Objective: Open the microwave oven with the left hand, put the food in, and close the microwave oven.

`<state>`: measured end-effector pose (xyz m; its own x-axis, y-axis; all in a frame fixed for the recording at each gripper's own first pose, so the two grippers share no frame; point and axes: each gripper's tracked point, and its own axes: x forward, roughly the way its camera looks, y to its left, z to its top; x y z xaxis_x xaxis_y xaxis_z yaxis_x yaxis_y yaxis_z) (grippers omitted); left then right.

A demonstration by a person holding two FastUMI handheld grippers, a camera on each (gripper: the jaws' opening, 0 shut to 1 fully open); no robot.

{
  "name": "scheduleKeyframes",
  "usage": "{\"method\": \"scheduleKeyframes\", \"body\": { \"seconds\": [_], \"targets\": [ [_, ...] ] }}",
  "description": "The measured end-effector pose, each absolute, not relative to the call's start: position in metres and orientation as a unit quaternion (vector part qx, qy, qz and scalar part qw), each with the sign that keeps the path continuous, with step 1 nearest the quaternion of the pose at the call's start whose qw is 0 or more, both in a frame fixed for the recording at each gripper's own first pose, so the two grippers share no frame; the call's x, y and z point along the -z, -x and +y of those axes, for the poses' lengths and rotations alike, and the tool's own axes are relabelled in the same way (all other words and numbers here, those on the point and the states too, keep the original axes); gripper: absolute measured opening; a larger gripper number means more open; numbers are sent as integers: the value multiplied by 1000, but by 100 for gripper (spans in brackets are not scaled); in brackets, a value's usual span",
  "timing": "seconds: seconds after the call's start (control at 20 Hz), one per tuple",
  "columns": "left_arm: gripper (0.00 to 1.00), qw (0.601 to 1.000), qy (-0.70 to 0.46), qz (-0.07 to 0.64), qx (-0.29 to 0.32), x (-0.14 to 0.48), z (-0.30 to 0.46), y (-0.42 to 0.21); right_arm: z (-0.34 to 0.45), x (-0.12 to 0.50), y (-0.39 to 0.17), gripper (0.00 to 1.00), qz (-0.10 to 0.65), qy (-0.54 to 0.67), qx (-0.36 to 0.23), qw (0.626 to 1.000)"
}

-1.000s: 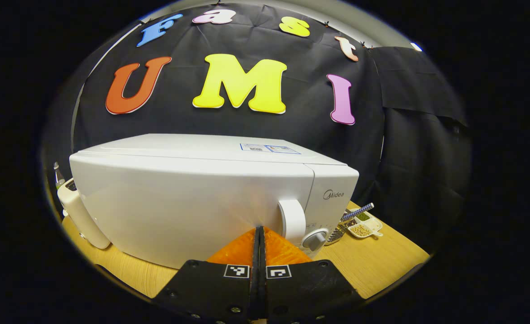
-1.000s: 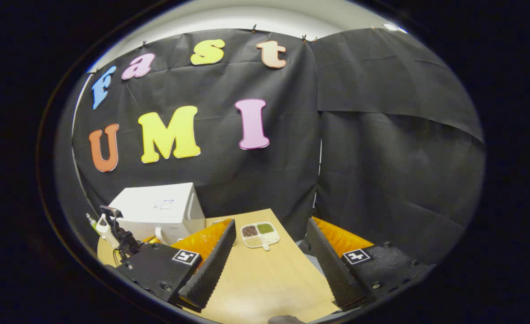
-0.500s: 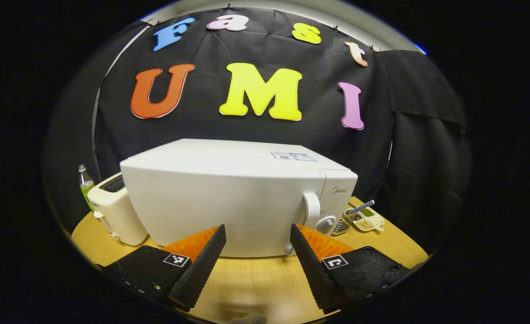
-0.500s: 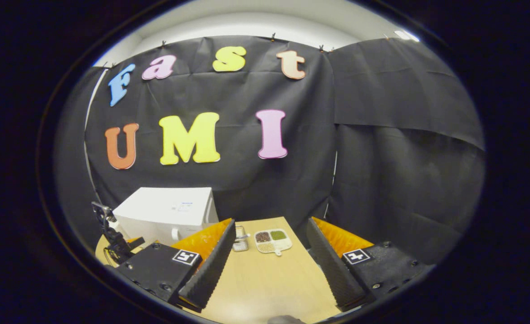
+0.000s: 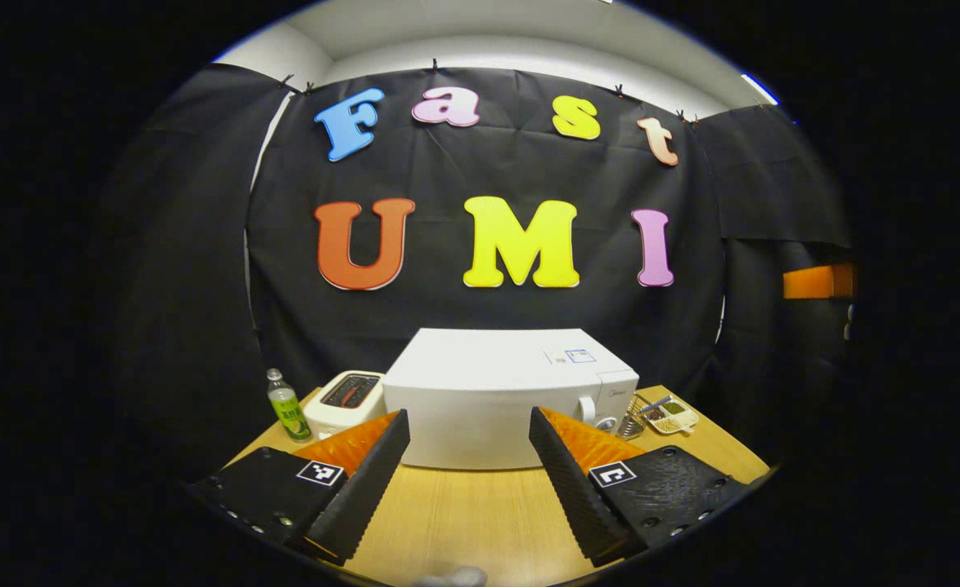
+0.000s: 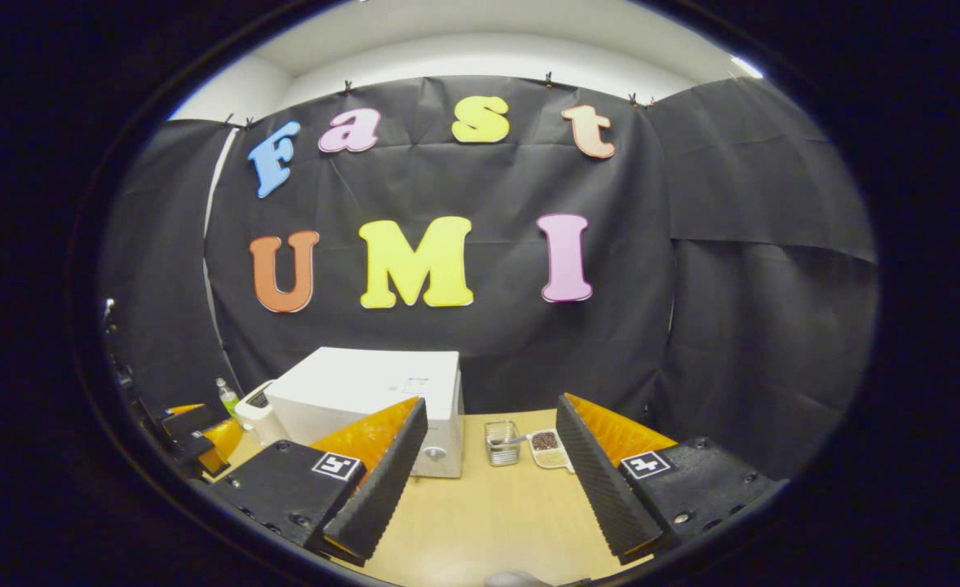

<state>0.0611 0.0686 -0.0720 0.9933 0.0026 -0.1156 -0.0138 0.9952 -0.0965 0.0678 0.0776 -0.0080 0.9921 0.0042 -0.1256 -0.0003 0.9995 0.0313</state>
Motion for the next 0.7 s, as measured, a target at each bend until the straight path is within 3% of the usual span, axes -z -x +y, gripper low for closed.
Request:
{"method": "scheduleKeyframes", "body": {
  "seconds": [0.05,0.1,0.15,0.2,0.25,0.3,0.35,0.4,0.6,0.65,0.7],
  "targets": [
    [93,997,54,53,-12,59,76,-55,85,6,-69,100,59,-15,-8,998],
    [94,997,54,48,-17,48,82,-50,91,3,-68,92,53,-14,-14,998],
    [94,997,50,44,-27,37,91,-47,96,0,-69,100,47,-15,-18,999],
    [94,998,46,37,-33,27,97,-45,99,-2,-68,100,44,-16,-21,999],
    [94,998,45,31,-33,16,99,-44,101,-4,-68,92,39,-16,-20,999],
    [94,998,45,25,-31,7,100,-43,105,-7,-68,100,37,-18,-22,999],
    [94,998,45,20,-30,0,100,-41,108,-9,-68,100,36,-22,-24,999],
    [94,999,41,12,-26,-7,99,-41,108,-11,-67,92,34,-24,-23,999],
    [93,1000,30,-5,-7,-23,85,-41,103,-16,-63,92,30,-23,-15,999],
    [94,1000,28,-3,-4,-22,81,-41,101,-17,-61,100,28,-22,-14,999],
    [94,1000,28,-1,-2,-21,78,-42,99,-19,-60,100,26,-22,-13,999]
  ]
}}
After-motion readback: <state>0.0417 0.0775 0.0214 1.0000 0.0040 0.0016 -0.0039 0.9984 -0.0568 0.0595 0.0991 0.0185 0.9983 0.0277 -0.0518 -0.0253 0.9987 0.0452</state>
